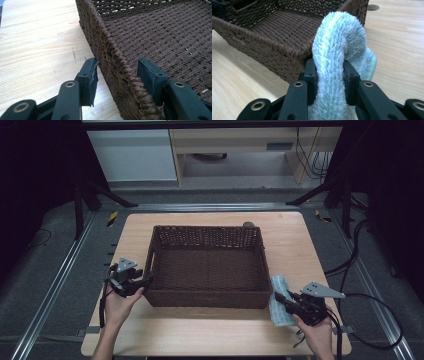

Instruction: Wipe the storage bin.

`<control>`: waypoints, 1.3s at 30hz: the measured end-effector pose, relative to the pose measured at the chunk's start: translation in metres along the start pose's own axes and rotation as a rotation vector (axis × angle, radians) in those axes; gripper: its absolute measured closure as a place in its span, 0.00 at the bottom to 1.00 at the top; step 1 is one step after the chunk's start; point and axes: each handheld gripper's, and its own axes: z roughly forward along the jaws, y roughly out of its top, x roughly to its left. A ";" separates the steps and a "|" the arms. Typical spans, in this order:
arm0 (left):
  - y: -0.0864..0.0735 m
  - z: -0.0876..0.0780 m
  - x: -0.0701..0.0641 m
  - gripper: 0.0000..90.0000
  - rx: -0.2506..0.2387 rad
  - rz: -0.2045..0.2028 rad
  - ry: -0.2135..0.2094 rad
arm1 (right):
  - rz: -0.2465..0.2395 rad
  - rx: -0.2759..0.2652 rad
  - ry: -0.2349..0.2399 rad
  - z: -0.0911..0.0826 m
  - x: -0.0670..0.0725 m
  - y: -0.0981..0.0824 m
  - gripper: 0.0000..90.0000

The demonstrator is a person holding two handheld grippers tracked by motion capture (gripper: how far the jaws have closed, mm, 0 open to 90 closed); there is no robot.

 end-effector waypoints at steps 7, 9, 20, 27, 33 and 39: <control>0.000 0.000 0.000 0.55 0.002 0.004 0.003 | 0.011 0.108 -0.014 0.017 -0.001 -0.014 0.79; 0.000 0.000 0.000 0.55 0.000 0.003 0.003 | 0.019 0.160 -0.017 0.025 -0.003 -0.021 0.79; 0.000 0.000 0.000 0.54 -0.001 0.004 0.004 | 0.032 0.160 -0.013 0.016 0.001 -0.018 0.79; 0.000 0.000 -0.001 0.53 0.000 0.009 0.009 | 0.036 -0.019 0.020 -0.017 0.007 -0.002 0.79; 0.000 0.000 0.000 0.51 -0.001 0.011 0.008 | 0.037 0.082 0.014 -0.002 0.007 -0.010 0.78; 0.000 0.000 0.000 0.51 0.000 0.016 0.012 | 0.038 0.187 0.001 0.016 0.003 -0.020 0.78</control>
